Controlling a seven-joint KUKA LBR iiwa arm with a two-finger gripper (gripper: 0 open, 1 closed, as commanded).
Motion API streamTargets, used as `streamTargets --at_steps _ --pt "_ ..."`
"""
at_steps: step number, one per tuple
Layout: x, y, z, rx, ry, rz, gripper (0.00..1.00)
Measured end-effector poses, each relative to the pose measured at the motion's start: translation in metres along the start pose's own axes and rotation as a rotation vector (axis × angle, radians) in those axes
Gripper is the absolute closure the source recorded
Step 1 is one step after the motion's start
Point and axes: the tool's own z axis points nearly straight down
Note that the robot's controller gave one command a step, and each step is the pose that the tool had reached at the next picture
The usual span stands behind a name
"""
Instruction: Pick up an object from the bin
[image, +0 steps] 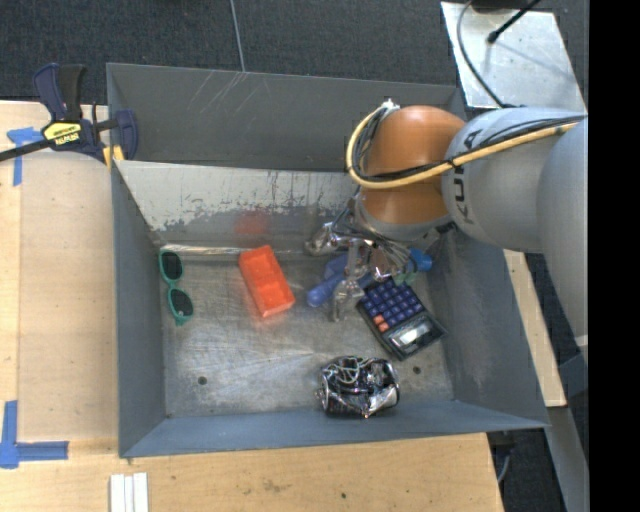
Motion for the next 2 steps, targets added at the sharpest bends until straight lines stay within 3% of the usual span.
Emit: streamTargets --at_steps 1,2 --pt "-0.0039 0.0006 -0.003 0.002 -0.009 -0.022 1.0" --pt "-0.0038 0.0006 -0.0029 0.002 -0.009 -0.021 1.0"
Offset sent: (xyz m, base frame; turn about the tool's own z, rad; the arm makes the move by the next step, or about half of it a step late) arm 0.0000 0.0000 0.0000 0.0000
